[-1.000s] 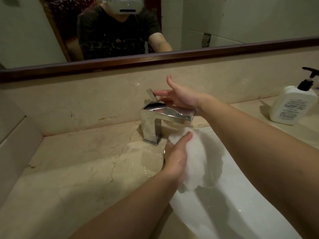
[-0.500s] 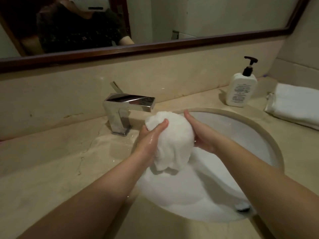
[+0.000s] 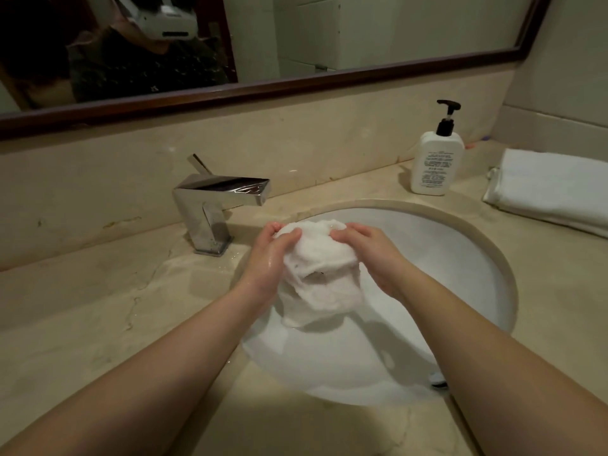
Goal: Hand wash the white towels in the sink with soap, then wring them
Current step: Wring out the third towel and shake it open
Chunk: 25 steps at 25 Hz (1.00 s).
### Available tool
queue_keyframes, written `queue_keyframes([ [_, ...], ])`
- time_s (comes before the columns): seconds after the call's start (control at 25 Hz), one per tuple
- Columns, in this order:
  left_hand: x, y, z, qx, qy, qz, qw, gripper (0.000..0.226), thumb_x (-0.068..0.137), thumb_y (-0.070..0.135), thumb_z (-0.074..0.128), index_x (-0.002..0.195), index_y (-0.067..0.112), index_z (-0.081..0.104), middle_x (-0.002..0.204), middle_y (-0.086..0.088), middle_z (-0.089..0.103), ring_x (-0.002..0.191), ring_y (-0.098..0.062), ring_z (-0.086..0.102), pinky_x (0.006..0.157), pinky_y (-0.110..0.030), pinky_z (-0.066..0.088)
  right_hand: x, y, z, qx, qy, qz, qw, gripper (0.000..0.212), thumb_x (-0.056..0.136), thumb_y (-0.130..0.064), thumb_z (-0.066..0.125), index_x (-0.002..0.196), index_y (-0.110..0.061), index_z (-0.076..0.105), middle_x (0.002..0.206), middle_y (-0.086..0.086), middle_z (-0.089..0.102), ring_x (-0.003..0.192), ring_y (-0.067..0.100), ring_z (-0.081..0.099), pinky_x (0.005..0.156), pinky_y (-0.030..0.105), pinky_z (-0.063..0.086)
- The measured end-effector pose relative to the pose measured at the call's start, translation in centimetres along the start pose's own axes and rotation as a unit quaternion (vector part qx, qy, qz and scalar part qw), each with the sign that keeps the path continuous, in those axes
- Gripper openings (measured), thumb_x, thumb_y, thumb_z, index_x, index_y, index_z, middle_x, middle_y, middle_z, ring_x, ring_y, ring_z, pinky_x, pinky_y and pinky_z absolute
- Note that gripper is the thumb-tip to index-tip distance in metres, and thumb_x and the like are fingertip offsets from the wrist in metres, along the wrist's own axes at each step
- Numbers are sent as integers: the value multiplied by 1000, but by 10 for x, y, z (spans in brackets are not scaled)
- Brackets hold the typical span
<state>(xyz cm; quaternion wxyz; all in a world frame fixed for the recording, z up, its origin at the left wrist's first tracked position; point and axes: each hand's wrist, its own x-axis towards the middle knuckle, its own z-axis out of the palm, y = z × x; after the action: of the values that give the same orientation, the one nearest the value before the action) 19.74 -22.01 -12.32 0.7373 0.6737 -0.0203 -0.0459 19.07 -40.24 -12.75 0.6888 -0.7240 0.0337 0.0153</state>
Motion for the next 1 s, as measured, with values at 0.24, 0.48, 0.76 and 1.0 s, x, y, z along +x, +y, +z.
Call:
queue_keyframes([
  [0.24, -3, -4, 1, 63, -25, 86, 994, 23, 95, 11, 66, 91, 19, 45, 86, -12, 55, 75, -22, 53, 59, -28, 44, -7, -17, 0, 41, 68, -143, 986, 27, 96, -13, 63, 71, -25, 65, 74, -8, 61, 70, 7, 56, 61, 19, 45],
  [0.48, -2, -5, 3, 100, -105, 53, 988, 39, 83, 41, 75, 105, 10, 66, 101, -22, 72, 87, -34, 72, 79, -52, 58, -10, -24, 12, 14, 57, -161, 985, 13, 95, -15, 66, 82, -16, 69, 75, -1, 65, 70, 10, 60, 63, 24, 50],
  [0.76, 2, 0, -4, 47, -2, 88, 995, 21, 103, 35, 56, 113, 22, 68, 109, -1, 74, 102, -19, 70, 92, -42, 57, -6, -21, -8, -82, 72, -135, 985, 32, 99, -29, 60, 73, -11, 57, 76, 2, 66, 71, 14, 59, 74, 31, 47],
  [1.0, 2, 15, 9, 14, -15, 107, 994, 18, 104, 30, 56, 107, 17, 68, 109, -14, 73, 105, -33, 70, 91, -49, 56, -17, -18, 10, -104, -74, -55, 990, 37, 93, -46, 66, 111, -13, 72, 110, 14, 73, 98, 24, 71, 90, 41, 54],
])
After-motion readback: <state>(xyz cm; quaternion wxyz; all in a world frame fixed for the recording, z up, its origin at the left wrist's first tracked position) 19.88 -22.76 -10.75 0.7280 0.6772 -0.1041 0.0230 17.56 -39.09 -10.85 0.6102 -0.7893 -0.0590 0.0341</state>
